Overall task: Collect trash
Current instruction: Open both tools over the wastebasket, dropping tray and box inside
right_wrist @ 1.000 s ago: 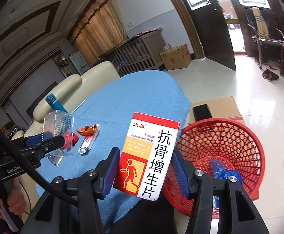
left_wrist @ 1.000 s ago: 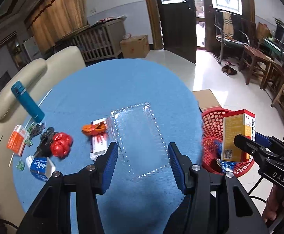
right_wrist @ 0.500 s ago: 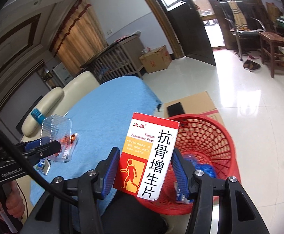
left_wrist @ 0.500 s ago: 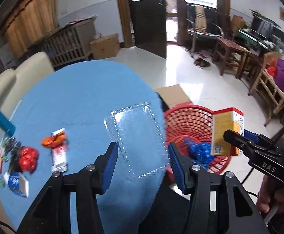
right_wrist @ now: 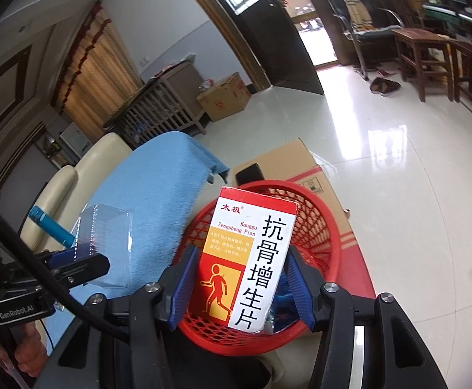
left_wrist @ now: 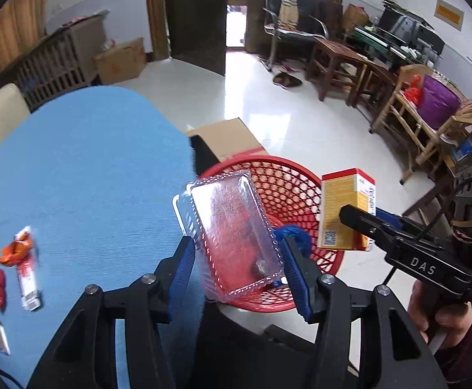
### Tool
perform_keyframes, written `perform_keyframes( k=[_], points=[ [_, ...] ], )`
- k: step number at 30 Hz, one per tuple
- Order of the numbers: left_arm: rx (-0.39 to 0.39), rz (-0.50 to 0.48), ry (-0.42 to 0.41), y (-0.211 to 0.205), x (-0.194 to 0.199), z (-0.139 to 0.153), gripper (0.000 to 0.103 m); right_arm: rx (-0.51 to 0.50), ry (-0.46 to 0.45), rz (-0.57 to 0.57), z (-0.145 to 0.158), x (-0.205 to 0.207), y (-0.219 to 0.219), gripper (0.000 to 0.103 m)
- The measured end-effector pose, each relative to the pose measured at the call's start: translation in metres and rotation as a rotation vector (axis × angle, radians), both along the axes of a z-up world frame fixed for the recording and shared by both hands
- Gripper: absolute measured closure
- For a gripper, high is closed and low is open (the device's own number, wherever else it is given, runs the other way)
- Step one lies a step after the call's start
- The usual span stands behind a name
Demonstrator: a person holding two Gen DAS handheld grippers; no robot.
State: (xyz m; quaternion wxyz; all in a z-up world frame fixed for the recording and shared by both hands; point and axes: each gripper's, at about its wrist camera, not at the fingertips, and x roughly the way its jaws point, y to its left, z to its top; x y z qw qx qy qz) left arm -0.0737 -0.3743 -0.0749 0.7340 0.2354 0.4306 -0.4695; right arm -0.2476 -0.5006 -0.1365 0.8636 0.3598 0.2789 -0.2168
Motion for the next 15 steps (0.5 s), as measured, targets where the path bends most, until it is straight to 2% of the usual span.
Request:
perform_keyframes(
  k=[8, 15],
  points=[
    [0.016, 0.011, 0.021, -0.012, 0.005, -0.014, 0.045, 0.089, 0.027, -0.025, -0.019, -0.002, -0.014, 0.042],
    [0.001, 0.059, 0.002, 0.014, 0.015, -0.006, 0.045, 0.105, 0.011, -0.026, -0.014, -0.004, -0.015, 0.04]
  ],
)
